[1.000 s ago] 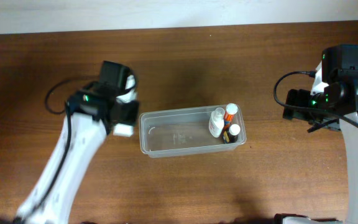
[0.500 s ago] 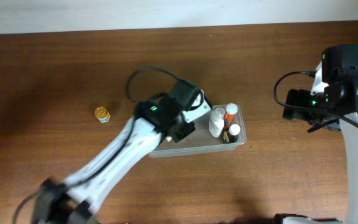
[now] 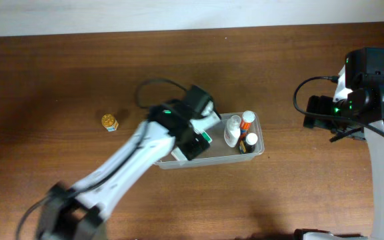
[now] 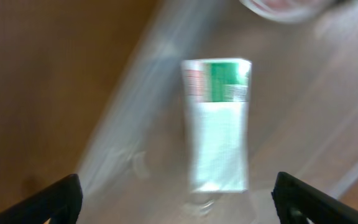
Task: Pack container
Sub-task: 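Lay the medicine box flat in the container and release it, then grasp the gold-capped jar with the left gripper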
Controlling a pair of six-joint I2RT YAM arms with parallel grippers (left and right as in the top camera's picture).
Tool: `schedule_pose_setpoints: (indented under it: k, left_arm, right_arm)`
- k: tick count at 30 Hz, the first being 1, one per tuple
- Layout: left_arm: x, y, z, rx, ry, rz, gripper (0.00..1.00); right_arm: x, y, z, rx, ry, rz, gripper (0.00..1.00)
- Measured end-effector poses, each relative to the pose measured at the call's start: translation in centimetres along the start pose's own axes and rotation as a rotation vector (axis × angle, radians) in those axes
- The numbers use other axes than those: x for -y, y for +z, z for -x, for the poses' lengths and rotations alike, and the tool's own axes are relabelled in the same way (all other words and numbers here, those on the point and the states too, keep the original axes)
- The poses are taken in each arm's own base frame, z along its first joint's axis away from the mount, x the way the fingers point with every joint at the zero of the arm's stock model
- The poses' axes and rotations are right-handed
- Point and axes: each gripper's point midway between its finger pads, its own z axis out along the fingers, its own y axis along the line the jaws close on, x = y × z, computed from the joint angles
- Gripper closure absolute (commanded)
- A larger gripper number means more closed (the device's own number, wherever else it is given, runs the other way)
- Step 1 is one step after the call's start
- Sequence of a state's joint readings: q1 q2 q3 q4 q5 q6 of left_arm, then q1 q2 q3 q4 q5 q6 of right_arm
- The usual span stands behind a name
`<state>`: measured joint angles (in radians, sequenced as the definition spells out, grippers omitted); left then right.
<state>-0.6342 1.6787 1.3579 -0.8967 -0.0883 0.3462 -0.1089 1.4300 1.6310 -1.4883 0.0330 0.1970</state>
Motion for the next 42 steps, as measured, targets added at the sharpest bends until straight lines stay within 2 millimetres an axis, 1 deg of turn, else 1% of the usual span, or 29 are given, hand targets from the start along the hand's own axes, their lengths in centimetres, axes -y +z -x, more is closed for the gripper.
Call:
schedule_pose_setpoints:
  k: [2, 4, 5, 6, 7, 8, 10, 13, 15, 18, 19, 20, 22, 26, 31, 33, 34, 35, 36, 38, 39, 42]
  left_arm:
    - [-2.9, -2.7, -0.2, 0.064, -0.098, 0.055, 0.0]
    - [-6.8, -5.5, -1.2, 0.124, -0.237, 0.127, 0.01]
    - [-9.4, -6.9, -2.3, 0.148, -0.33, 0.173, 0.0]
    - [-11.1, -7.7, -3.2, 0.16, -0.4, 0.202, 0.01]
    - [-13.1, -8.3, -4.5, 0.165, -0.482, 0.233, 0.01]
    - [-14.9, -8.6, -6.1, 0.159, -0.559, 0.257, 0.01]
    - [-17.4, -8.3, -8.8, 0.135, -0.68, 0.277, 0.01]
    - [-19.5, -6.3, -12.0, 0.081, -0.809, 0.252, 0.01]
    - [-20.2, -4.2, -13.7, 0.032, -0.867, 0.214, 0.01]
    - [-20.1, -0.4, -15.4, -0.05, -0.921, 0.14, 0.01]
    - [-20.0, 0.4, -15.7, -0.067, -0.927, 0.126, 0.01]
    - [-19.7, 2.1, -16.2, -0.101, -0.934, 0.095, 0.0]
    - [-19.4, 4.1, -16.5, -0.128, -0.94, 0.065, 0.01]
    - [-19.0, 7.4, -17.0, -0.165, -0.944, 0.027, 0.01]
    - [-19.0, 9.9, -17.4, -0.183, -0.947, 0.011, 0.01]
    - [-18.9, 10.7, -17.6, -0.191, -0.947, 0.007, 0.03]
    - [-18.9, 11.0, -17.7, -0.195, -0.948, 0.004, 0.06]
    - [-18.8, 11.2, -17.8, -0.201, -0.949, 0.001, 0.11]
    - [-18.8, 11.4, -17.9, -0.205, -0.951, 0.003, 0.21]
    - [-18.9, 11.4, -17.8, -0.197, -0.957, 0.008, 0.36]
    - [-19.0, 11.4, -17.8, -0.195, -0.957, 0.01, 0.4]
    - [-19.0, 11.4, -17.8, -0.196, -0.962, 0.01, 0.44]
  right_arm:
    - [0.0, 0.0, 0.0, 0.0, 0.0, 0.0, 0.16]
    - [0.0, 0.0, 0.0, 0.0, 0.0, 0.0, 0.16]
    - [0.0, 0.0, 0.0, 0.0, 0.001, 0.0, 0.16]
    - [0.0, 0.0, 0.0, 0.0, 0.0, 0.0, 0.16]
    - [0.0, 0.0, 0.0, 0.0, 0.0, 0.0, 0.16]
    - [0.0, 0.0, 0.0, 0.0, 0.0, 0.0, 0.16]
    - [0.0, 0.0, 0.0, 0.0, -0.001, 0.0, 0.16]
    - [0.0, 0.0, 0.0, 0.0, -0.002, 0.0, 0.16]
    - [0.0, 0.0, 0.0, 0.0, -0.003, 0.0, 0.16]
    - [0.0, 0.0, 0.0, 0.0, -0.003, 0.0, 0.16]
    - [0.0, 0.0, 0.0, 0.0, -0.003, 0.0, 0.16]
    - [0.0, 0.0, 0.0, 0.0, -0.003, 0.0, 0.16]
    - [0.0, 0.0, 0.0, 0.0, -0.003, 0.0, 0.16]
    - [0.0, 0.0, 0.0, 0.0, -0.003, 0.0, 0.16]
    - [0.0, 0.0, 0.0, 0.0, -0.006, 0.0, 0.16]
    - [0.0, 0.0, 0.0, 0.0, -0.007, 0.0, 0.16]
    - [0.0, 0.0, 0.0, 0.0, -0.006, 0.0, 0.16]
    - [0.0, 0.0, 0.0, 0.0, -0.007, 0.0, 0.16]
    - [0.0, 0.0, 0.0, 0.0, -0.007, 0.0, 0.16]
    - [0.0, 0.0, 0.0, 0.0, -0.009, 0.0, 0.16]
    - [0.0, 0.0, 0.0, 0.0, -0.01, 0.0, 0.16]
    - [0.0, 0.0, 0.0, 0.0, -0.01, 0.0, 0.16]
